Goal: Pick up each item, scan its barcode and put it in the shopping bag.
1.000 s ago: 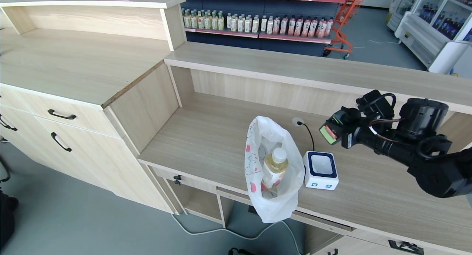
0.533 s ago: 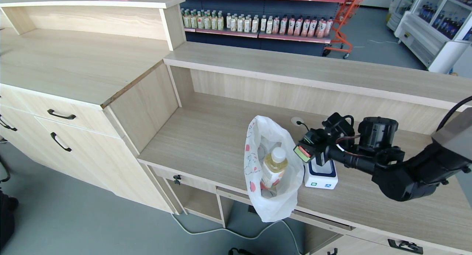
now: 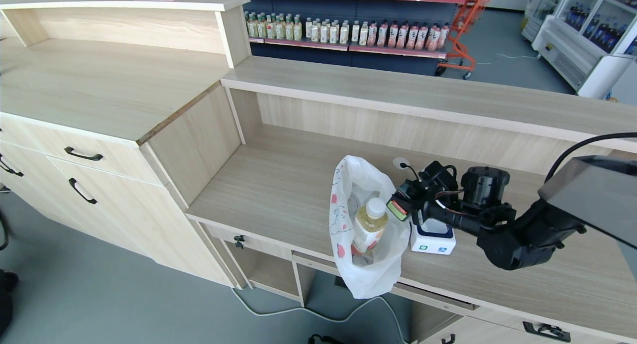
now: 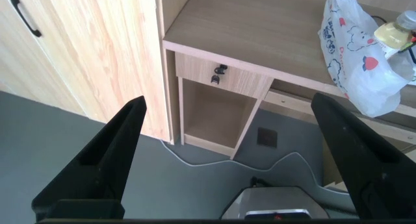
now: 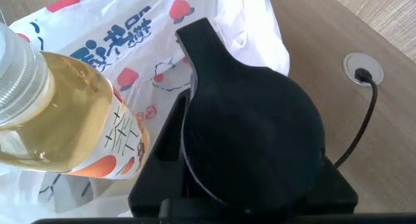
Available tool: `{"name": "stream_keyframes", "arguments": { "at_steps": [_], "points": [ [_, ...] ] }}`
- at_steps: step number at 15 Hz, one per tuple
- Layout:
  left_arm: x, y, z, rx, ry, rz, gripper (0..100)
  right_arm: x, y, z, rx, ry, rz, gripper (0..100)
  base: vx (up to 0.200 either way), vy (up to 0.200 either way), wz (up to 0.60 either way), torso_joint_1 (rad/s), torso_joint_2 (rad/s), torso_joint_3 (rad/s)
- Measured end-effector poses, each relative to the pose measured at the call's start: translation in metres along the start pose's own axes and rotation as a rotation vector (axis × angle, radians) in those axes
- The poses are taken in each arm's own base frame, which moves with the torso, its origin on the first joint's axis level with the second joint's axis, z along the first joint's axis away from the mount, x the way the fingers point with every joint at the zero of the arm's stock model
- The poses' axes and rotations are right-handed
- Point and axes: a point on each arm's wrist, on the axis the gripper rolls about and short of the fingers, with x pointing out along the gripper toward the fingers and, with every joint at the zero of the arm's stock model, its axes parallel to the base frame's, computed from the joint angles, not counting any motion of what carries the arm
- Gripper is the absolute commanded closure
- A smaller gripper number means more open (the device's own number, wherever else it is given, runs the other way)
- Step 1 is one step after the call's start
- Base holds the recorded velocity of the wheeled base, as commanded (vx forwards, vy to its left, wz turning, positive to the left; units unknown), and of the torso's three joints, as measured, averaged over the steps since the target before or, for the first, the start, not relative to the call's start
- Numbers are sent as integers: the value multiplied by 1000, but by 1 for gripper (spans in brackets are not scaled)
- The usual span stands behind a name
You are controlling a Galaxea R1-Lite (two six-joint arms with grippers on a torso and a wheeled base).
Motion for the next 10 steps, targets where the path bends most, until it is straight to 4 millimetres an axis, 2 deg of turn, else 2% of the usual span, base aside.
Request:
{"name": "stream_keyframes", "arguments": {
  "at_steps": [10],
  "points": [
    [0, 0, 0, 0, 0, 0, 0, 25, 8, -25, 15, 23, 31, 100, 0, 0, 0, 0, 0, 0]
  ]
}}
